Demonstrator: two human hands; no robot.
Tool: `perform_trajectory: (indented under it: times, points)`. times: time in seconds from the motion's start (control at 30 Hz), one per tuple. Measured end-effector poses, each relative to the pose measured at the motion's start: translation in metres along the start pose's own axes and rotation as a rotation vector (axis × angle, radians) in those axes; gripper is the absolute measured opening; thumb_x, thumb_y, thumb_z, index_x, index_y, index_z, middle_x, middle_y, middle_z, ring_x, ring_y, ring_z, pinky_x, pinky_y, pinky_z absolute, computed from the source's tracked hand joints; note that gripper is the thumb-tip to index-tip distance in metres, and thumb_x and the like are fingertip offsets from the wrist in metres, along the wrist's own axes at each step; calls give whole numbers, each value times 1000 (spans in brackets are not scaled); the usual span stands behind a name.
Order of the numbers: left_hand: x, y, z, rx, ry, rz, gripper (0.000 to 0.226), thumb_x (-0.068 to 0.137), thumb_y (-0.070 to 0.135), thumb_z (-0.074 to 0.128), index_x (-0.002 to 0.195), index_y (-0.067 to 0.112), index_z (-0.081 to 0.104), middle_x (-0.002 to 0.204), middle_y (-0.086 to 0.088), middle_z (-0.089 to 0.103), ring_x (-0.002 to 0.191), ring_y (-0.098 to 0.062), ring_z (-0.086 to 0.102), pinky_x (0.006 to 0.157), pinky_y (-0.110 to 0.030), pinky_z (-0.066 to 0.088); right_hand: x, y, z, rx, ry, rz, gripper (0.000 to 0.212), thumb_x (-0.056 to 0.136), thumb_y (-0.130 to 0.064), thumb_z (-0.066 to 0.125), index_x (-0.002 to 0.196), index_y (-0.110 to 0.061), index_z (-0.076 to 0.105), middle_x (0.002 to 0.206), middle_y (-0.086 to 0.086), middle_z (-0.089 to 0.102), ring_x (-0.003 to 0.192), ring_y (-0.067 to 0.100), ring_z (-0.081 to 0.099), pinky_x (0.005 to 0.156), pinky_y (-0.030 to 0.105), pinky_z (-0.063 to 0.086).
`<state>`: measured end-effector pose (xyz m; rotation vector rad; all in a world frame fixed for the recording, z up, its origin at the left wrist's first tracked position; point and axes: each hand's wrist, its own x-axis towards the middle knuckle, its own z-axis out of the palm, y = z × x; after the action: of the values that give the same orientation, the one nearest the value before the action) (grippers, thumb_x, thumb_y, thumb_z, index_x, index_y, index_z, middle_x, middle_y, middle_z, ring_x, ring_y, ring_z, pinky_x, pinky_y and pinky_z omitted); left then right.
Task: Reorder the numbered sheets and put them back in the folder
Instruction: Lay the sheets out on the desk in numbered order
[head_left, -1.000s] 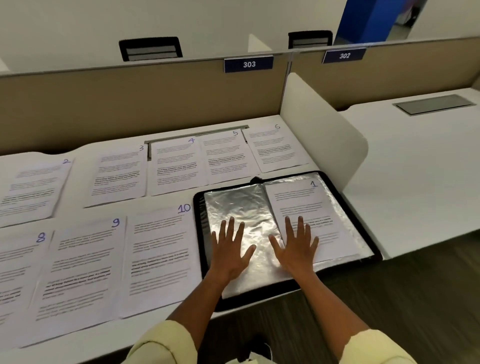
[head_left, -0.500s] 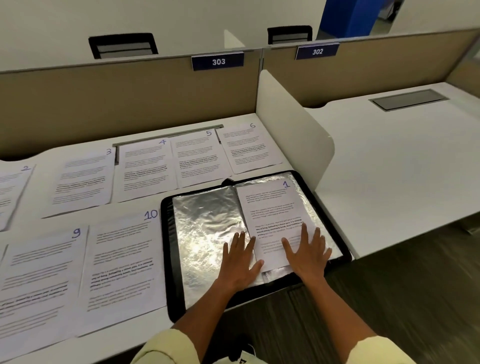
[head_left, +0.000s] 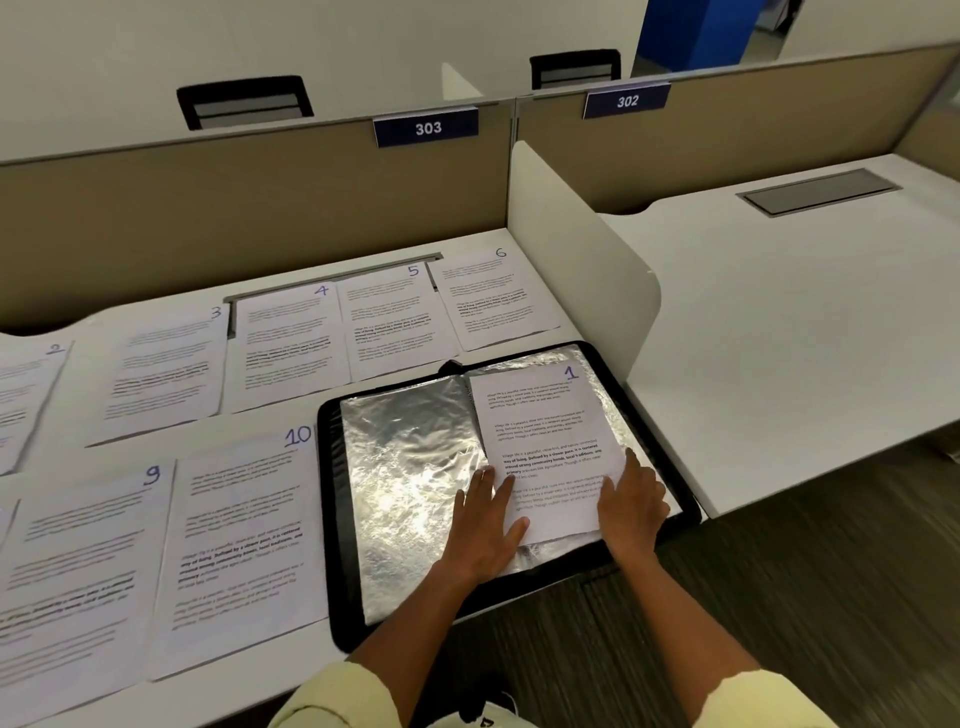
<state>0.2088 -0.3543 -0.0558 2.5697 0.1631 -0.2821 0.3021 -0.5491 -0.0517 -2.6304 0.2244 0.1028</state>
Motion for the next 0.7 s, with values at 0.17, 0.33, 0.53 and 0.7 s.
perform_trajectory:
  times: [0.17, 0.33, 0.53, 0.7]
  points:
    - [-1, -3, 0, -21, 2, -10, 69, 101, 49, 39, 157, 25, 7, 165, -4, -7, 151, -19, -12, 121, -42, -7, -2, 5, 1, 350, 83, 53, 30, 102, -9, 48, 128, -6, 61, 115, 17, 61, 112, 36, 57, 92, 44, 48]
    - [0, 0, -6, -85, -1, -26, 68, 101, 47, 40, 157, 23, 10, 166, -3, -3, 152, -19, -7, 123, -44, -2, 0, 2, -3, 448, 189, 71, 18, 100, -7, 52, 105, -3, 70, 107, 15, 60, 102, 32, 57, 85, 45, 51]
    - [-1, 0, -15, -206, 30, -43, 66, 101, 41, 46, 156, 18, 18, 164, -4, 13, 151, -19, 9, 123, -41, 10, -3, -7, -14, 688, 226, 149, 18, 102, -15, 54, 110, -4, 67, 111, 12, 64, 99, 22, 58, 86, 37, 51]
    - [0, -7, -21, -453, 85, -176, 65, 91, 52, 52, 149, 29, 34, 146, 6, 49, 132, -15, 48, 108, -43, 44, -9, -24, -7, 866, 178, 285, 15, 100, -16, 60, 109, -8, 68, 107, 5, 66, 102, 21, 59, 96, 38, 50]
